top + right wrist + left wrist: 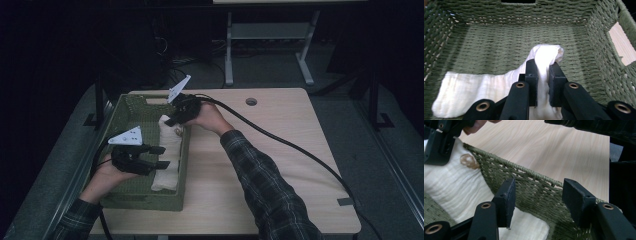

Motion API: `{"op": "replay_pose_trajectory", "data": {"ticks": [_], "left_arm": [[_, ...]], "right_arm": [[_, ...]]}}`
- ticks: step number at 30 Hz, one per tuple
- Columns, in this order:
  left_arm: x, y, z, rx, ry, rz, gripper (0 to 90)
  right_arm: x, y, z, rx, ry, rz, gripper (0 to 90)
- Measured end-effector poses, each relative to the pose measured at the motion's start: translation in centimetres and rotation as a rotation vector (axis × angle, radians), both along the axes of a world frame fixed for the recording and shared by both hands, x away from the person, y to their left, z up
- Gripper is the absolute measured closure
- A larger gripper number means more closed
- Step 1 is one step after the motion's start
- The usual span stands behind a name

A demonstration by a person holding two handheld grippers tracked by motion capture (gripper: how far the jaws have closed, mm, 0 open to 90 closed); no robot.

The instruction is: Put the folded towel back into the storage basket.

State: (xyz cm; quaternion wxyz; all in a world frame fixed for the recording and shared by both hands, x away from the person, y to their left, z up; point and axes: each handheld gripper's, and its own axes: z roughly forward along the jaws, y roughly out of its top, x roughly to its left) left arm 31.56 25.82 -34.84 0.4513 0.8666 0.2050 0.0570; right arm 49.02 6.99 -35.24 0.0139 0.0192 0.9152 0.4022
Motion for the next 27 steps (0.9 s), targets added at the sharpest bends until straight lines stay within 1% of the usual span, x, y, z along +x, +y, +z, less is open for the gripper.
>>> {"op": "replay_pose_trajectory", "data": {"ticks": [6,8,9,10,11,12,14,15,17,21,22,23,25,27], "left_arm": [[0.2,-0.6,0.1,-0.013,0.000,-0.014,43.8],[0.3,-0.8,0.2,-0.014,-0.004,-0.021,43.9],[0.3,-0.8,0.2,-0.014,-0.005,-0.021,43.9],[0.3,-0.8,0.2,-0.013,-0.005,-0.020,43.8],[0.3,-0.8,0.2,-0.011,-0.006,-0.020,43.8],[0.4,-0.8,0.2,-0.013,-0.006,-0.020,43.8],[0.4,-0.7,0.2,-0.020,-0.005,-0.013,43.8],[0.4,-0.7,0.2,-0.021,-0.004,-0.010,43.6],[0.5,-0.7,0.3,-0.022,-0.006,-0.006,43.3],[0.6,-1.1,0.5,-0.017,-0.007,-0.003,42.3],[0.7,-1.2,0.6,-0.015,-0.010,0.000,41.8],[0.7,-1.4,0.7,-0.017,-0.010,0.001,41.5],[0.9,-1.7,0.8,-0.018,-0.008,0.009,40.8],[1.1,-2.2,1.0,-0.025,-0.006,0.021,40.0]], "right_arm": [[1.3,0.6,-0.1,-0.012,-0.005,-0.021,80.2],[1.9,0.9,-0.1,-0.019,-0.016,-0.028,79.8],[2.1,1.0,-0.1,-0.016,-0.014,-0.043,78.7],[2.4,1.0,-0.1,-0.017,-0.023,-0.044,77.1],[2.6,1.0,-0.2,-0.016,-0.026,-0.056,73.6],[2.8,0.9,-0.2,-0.015,-0.029,-0.071,68.0],[3.1,0.7,-0.1,-0.004,-0.020,-0.095,58.2],[3.2,0.5,0.1,0.011,-0.027,-0.124,54.2],[3.2,0.2,0.5,0.021,-0.036,-0.140,49.7],[2.9,-0.5,1.1,0.027,-0.051,-0.153,46.1],[2.8,-0.7,1.3,0.032,-0.048,-0.157,45.3],[2.7,-1.0,1.4,0.035,-0.046,-0.156,44.9],[2.5,-1.5,1.6,0.041,-0.058,-0.154,44.3],[2.3,-2.2,1.8,0.048,-0.051,-0.153,43.0]]}}
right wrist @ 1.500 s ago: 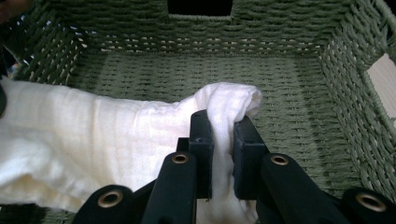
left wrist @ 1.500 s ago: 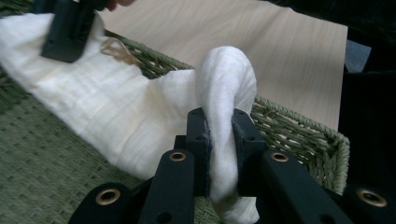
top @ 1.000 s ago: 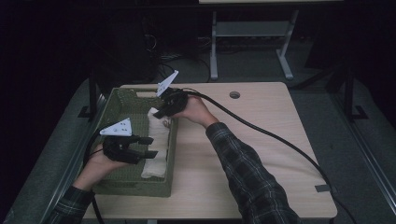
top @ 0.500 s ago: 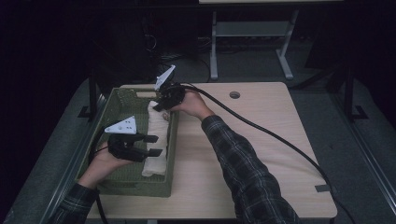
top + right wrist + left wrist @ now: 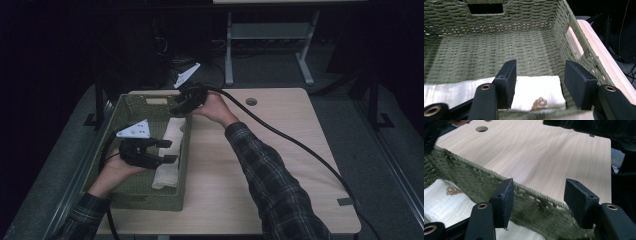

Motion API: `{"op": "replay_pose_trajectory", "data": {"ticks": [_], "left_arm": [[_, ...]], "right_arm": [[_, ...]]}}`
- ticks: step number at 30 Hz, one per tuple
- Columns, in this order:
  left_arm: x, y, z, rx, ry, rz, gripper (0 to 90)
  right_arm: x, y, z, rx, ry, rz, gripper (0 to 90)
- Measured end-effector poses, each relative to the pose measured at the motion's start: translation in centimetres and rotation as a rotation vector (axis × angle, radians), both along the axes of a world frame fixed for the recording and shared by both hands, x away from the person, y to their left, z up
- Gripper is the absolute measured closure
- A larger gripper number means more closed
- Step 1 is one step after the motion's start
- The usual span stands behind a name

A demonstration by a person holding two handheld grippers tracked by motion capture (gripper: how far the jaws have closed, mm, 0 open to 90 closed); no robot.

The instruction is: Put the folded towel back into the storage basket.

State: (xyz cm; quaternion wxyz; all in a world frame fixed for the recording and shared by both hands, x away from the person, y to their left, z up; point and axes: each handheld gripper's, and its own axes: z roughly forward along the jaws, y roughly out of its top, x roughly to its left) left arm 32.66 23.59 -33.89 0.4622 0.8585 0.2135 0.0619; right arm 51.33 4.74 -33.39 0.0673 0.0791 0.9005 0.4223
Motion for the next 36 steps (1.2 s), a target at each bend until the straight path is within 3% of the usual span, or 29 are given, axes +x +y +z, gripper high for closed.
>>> {"op": "replay_pose_trajectory", "data": {"ticks": [12,20,24,36], "left_arm": [[0.0,-3.8,0.4,0.030,-0.010,0.043,32.7],[-0.3,-6.9,0.4,0.047,-0.015,0.081,27.2],[-0.3,-8.4,0.5,0.054,-0.017,0.083,26.2],[-0.1,-12.6,0.2,0.058,-0.031,0.081,25.2]], "right_arm": [[-1.8,-4.8,0.7,0.031,0.033,0.001,36.9],[-3.0,-8.2,0.5,0.045,0.016,-0.003,33.7],[-3.5,-10.3,0.1,0.034,0.003,-0.009,32.9],[-4.7,-15.7,-0.6,0.065,0.010,-0.040,31.5]]}}
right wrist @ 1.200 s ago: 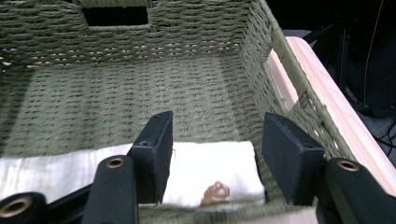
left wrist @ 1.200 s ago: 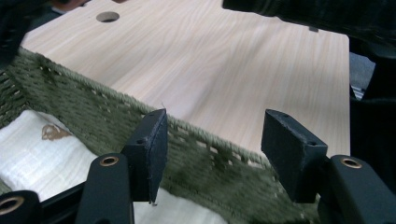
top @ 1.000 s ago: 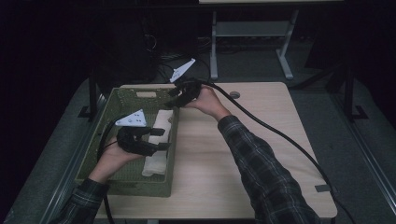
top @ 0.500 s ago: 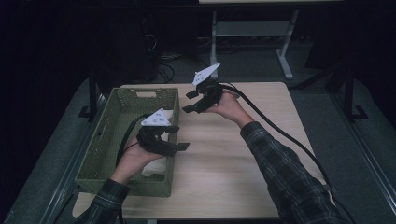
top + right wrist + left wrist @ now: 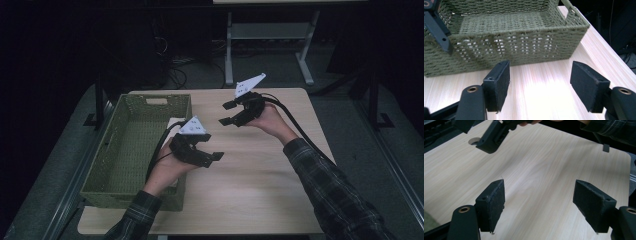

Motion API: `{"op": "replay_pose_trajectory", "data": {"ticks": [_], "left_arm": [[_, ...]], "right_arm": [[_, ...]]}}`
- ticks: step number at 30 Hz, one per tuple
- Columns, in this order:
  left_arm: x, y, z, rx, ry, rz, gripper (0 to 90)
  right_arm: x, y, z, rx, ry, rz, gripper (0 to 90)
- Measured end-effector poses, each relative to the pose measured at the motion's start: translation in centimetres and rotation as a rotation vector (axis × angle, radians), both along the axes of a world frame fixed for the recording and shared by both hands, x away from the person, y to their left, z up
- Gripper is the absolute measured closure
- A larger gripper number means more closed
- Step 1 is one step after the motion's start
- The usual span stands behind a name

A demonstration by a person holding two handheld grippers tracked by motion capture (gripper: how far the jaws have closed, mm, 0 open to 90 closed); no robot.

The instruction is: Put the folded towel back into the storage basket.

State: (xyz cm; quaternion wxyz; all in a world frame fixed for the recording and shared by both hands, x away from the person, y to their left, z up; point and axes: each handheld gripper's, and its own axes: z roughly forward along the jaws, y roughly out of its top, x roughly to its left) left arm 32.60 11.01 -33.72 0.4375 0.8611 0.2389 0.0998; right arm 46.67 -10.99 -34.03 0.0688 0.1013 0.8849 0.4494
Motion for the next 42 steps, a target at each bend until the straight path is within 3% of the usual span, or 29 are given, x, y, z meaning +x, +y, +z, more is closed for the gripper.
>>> {"op": "replay_pose_trajectory", "data": {"ticks": [5,19,26,29,34,39,42], "left_arm": [[0.0,-1.6,-0.8,-0.017,0.011,0.000,25.1],[-1.1,-5.6,-4.5,0.023,-0.021,0.014,19.8],[-1.5,-5.9,-6.1,0.031,-0.023,0.021,16.9],[-1.8,-6.0,-6.8,0.008,-0.022,0.036,16.8],[-2.0,-6.3,-8.2,0.008,0.000,0.041,16.8],[-2.2,-6.3,-9.8,0.046,0.025,0.034,15.2],[-2.2,-6.3,-10.5,0.068,0.018,0.043,14.8]], "right_arm": [[-0.6,-1.8,-0.5,0.012,0.005,-0.016,30.8],[-1.8,-6.5,-3.6,0.032,0.027,-0.105,25.5],[-2.8,-8.3,-5.9,0.035,0.058,-0.161,23.0],[-3.3,-8.8,-6.9,0.025,0.073,-0.195,20.8],[-4.2,-9.5,-8.2,0.013,0.074,-0.234,18.6],[-5.3,-10.5,-10.0,0.026,0.078,-0.284,17.4],[-5.6,-11.0,-10.8,-0.002,0.090,-0.309,16.7]]}}
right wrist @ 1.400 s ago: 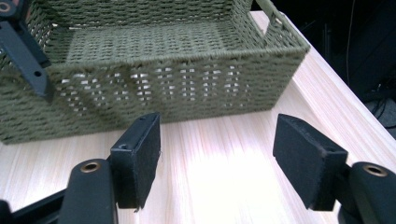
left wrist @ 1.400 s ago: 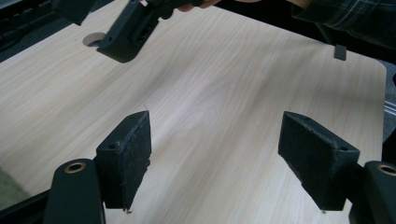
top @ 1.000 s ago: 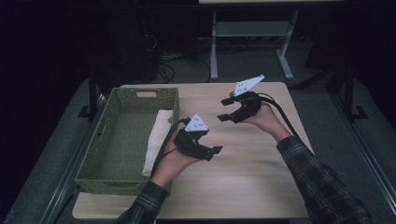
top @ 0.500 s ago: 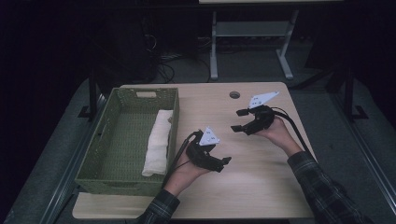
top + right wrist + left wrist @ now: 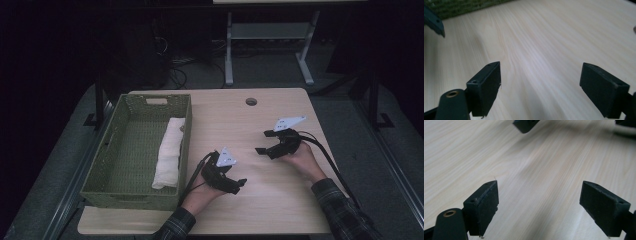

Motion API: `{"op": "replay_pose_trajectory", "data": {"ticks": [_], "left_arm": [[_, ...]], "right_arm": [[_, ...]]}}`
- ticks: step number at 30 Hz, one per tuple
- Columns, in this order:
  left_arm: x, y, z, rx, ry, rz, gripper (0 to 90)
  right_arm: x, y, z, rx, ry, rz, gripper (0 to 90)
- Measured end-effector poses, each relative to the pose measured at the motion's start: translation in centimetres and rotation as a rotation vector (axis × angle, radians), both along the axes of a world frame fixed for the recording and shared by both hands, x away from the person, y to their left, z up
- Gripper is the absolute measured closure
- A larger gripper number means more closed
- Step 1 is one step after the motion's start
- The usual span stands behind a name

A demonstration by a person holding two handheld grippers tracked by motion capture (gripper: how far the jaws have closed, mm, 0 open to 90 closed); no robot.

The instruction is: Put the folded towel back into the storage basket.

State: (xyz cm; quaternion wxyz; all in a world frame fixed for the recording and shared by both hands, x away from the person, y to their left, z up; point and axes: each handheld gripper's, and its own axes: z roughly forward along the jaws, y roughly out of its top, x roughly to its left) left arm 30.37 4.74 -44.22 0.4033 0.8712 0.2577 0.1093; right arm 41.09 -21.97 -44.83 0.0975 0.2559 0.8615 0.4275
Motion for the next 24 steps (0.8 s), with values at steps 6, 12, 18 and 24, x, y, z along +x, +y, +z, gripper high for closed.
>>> {"op": "replay_pose_trajectory", "data": {"ticks": [6,12,18,24], "left_arm": [[0.1,0.1,-1.5,0.021,0.013,0.019,14.0],[0.1,-0.2,-2.4,0.064,0.002,0.016,14.0],[0.3,-0.2,-3.1,0.088,0.015,0.022,13.8],[0.3,-0.1,-3.6,0.063,0.017,0.015,13.3]], "right_arm": [[-0.7,-0.9,-1.7,-0.013,0.022,-0.053,16.7],[-1.2,-0.8,-3.4,-0.088,0.034,-0.058,15.1],[-1.1,-0.8,-3.4,-0.087,0.035,-0.059,14.6],[-1.1,-0.7,-3.4,-0.087,0.042,-0.073,13.8]]}}
